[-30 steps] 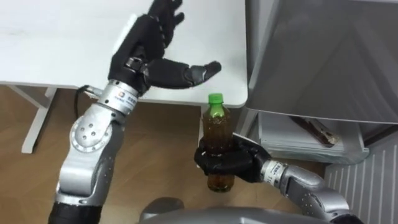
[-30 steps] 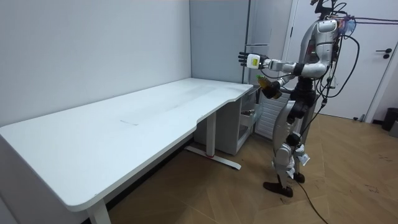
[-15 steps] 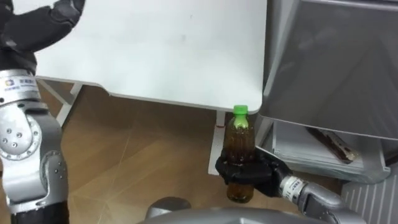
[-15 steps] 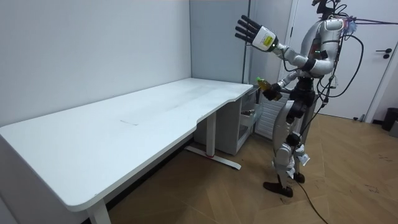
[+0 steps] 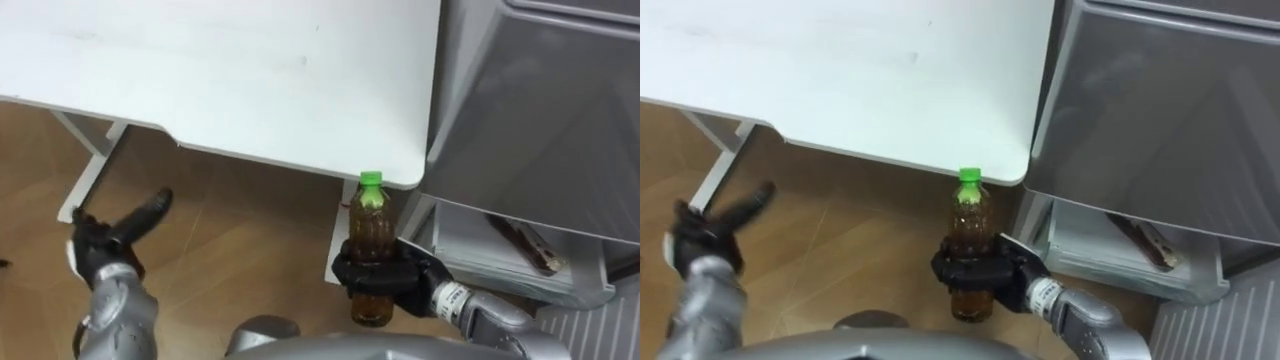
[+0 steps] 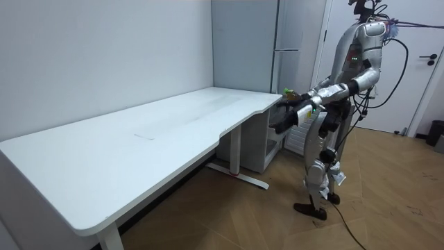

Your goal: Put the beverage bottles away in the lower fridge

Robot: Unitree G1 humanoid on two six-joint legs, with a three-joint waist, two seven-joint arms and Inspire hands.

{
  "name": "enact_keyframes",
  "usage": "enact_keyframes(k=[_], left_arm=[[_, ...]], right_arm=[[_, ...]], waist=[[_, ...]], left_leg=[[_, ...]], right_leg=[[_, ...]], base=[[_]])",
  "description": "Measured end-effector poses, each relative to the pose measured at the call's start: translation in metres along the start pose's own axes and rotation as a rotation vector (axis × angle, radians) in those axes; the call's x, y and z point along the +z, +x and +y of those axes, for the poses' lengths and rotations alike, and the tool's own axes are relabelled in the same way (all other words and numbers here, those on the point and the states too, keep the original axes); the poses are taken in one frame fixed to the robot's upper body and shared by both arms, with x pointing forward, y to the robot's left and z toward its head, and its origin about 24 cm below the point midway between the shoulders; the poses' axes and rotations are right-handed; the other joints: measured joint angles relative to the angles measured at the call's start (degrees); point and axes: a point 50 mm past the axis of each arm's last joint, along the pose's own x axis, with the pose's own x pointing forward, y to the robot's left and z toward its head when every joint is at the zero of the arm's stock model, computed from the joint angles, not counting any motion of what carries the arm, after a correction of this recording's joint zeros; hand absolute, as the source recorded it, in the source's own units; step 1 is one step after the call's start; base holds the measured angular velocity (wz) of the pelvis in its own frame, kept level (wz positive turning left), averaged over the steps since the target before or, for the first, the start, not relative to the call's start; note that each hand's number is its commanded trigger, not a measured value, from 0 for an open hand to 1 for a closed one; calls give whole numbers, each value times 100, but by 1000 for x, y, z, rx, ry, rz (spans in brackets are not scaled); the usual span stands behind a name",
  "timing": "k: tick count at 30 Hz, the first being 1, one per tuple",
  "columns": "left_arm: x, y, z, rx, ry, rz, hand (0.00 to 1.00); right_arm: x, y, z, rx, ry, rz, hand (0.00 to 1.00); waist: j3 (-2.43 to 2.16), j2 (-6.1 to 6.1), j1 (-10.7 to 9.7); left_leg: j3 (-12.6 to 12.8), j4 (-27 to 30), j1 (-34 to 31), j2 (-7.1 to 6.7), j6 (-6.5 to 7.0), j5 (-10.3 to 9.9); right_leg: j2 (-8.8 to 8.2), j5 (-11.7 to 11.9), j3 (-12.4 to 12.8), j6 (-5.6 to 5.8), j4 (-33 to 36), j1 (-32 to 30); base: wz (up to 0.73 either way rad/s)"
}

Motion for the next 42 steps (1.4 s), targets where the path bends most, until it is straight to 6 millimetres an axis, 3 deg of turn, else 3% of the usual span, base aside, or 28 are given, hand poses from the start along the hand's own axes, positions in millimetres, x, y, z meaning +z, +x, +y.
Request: enact_keyframes(k=[5, 10, 15, 19, 24, 27, 29, 33, 42], left_arm=[[-37, -3, 30, 94, -52, 200, 0], [-63, -11, 57, 179, -6, 330, 0], [-88, -20, 76, 142, 116, 474, 0], [-94, -22, 75, 23, 348, 502, 0], [-96, -21, 65, -137, 796, 517, 0], [-94, -17, 55, -199, 958, 505, 0], [-92, -15, 50, -215, 1002, 489, 0], [-93, -15, 44, -264, 1136, 478, 0], [-101, -21, 50, -334, 1227, 578, 0]], right_arm=[[7, 3, -3, -33, 31, 8, 100], [5, 2, -5, -53, 86, 21, 100], [1, 2, -6, -46, 112, 45, 100], [2, 3, -7, -38, 110, 48, 100], [4, 4, -7, -31, 73, 59, 100], [1, 4, -8, -26, 87, 65, 100], [-2, 5, -9, -18, 102, 71, 100], [-8, 6, -10, -29, 117, 68, 100], [-41, -11, -35, -206, 244, 182, 100]], waist=[[26, -12, -2], [32, -5, -4], [32, 48, -54], [21, 43, -97], [-11, 26, -391], [-14, 15, -509], [-30, -9, -566], [-21, -47, -698], [-29, -17, -710]], left_leg=[[104, -18, 25, 42, -13, -32], [138, -40, 18, 48, -13, -38], [143, -2, -1, 55, -18, -72], [136, 11, -37, 53, -17, -70], [115, 75, -150, 54, -12, -73], [102, 97, -182, 51, -10, -71], [106, 98, -168, 55, -10, -71], [107, 163, -183, 68, -6, -77], [126, 427, -477, 128, 29, -149]], right_leg=[[20, 0, 99, -1, 7, -8], [23, 1, 139, -1, 4, -29], [33, 1, 152, -1, -2, -31], [33, 2, 143, -2, -2, -26], [36, 3, 114, -1, 17, -92], [38, 5, 138, -5, 23, -115], [40, 5, 145, -5, 31, -109], [44, 6, 137, -6, 77, -114], [87, 51, 155, -15, 102, -336]], base=[[-8], [-4], [-2], [1], [3], [1], [-2], [0], [0]])
